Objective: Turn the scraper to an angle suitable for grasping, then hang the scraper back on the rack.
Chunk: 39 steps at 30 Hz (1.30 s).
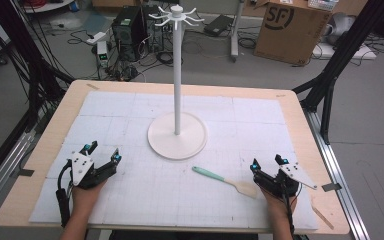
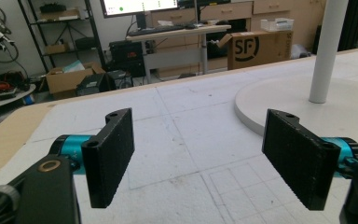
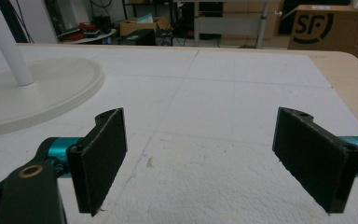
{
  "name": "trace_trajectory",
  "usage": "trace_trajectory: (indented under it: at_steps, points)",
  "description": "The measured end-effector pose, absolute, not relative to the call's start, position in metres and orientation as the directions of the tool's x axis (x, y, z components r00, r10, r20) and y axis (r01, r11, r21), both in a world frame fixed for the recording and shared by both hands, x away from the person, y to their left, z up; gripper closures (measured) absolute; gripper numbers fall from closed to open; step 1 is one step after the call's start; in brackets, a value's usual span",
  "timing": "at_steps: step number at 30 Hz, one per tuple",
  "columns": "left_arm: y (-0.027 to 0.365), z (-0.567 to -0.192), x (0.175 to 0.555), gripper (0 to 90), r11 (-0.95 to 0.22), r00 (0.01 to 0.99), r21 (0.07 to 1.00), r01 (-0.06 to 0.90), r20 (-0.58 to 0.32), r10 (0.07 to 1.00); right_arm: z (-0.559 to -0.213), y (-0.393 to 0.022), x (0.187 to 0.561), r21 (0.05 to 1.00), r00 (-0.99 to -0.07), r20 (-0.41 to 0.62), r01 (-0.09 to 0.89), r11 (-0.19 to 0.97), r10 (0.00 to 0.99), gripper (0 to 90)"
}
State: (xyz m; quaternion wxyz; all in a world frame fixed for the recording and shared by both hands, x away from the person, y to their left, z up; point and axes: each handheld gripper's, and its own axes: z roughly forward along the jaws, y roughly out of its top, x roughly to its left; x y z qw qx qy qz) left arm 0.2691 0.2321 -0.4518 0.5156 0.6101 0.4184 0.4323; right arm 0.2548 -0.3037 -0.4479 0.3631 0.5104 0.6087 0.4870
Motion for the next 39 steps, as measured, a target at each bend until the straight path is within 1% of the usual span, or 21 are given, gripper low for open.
trace_trajectory:
  at_steps: [3, 9, 17, 20, 22, 25, 31, 32, 35, 39]
  points:
    - [0.2317, -0.4518, 0.2690, 25.8, -0.121, 0.278, 0.991, 0.063, 0.099, 0.955, -0.4480, -0.3034, 0.2553, 0.963, -0.213, 0.052, 0.270, 0.008, 0.976, 20.3]
    - [0.2316, -0.4518, 0.2683, 25.3, -0.131, 0.283, 0.990, 0.058, 0.109, 0.953, -0.4479, -0.3034, 0.2555, 0.962, -0.211, 0.055, 0.272, 0.005, 0.976, 20.2]
    - [0.2329, -0.4514, 0.2705, 26.5, -0.113, 0.279, 0.991, 0.077, 0.087, 0.956, -0.4479, -0.3046, 0.2567, 0.959, -0.198, 0.072, 0.285, -0.013, 0.978, 19.1]
    - [0.2325, -0.4515, 0.2702, 26.4, -0.116, 0.284, 0.990, 0.075, 0.091, 0.955, -0.4478, -0.3046, 0.2595, 0.951, -0.212, 0.073, 0.309, -0.004, 0.975, 19.7]
    - [0.2314, -0.4517, 0.2690, 25.8, -0.133, 0.286, 0.989, 0.065, 0.110, 0.952, -0.4476, -0.3039, 0.2603, 0.949, -0.224, 0.065, 0.316, 0.009, 0.972, 22.6]
    - [0.2302, -0.4525, 0.2661, 24.4, -0.144, 0.292, 0.989, 0.033, 0.129, 0.948, -0.4477, -0.3038, 0.2613, 0.946, -0.237, 0.065, 0.324, 0.016, 0.969, 22.7]
    - [0.2312, -0.4522, 0.2673, 25.6, -0.130, 0.286, 0.991, 0.042, 0.113, 0.951, -0.4477, -0.3067, 0.2616, 0.944, -0.258, 0.098, 0.329, -0.007, 0.961, 23.3]
    - [0.2314, -0.4522, 0.2676, 25.6, -0.131, 0.287, 0.990, 0.044, 0.113, 0.951, -0.4476, -0.3075, 0.2619, 0.944, -0.275, 0.103, 0.329, -0.007, 0.956, 23.3]
    - [0.2310, -0.4522, 0.2672, 25.7, -0.133, 0.290, 0.990, 0.042, 0.115, 0.950, -0.4470, -0.3092, 0.2620, 0.940, -0.374, 0.134, 0.342, 0.003, 0.918, 25.8]
    - [0.2311, -0.4522, 0.2673, 25.6, -0.133, 0.291, 0.990, 0.042, 0.115, 0.950, -0.4467, -0.3022, 0.2616, 0.935, -0.491, 0.103, 0.344, 0.084, 0.865, 28.3]
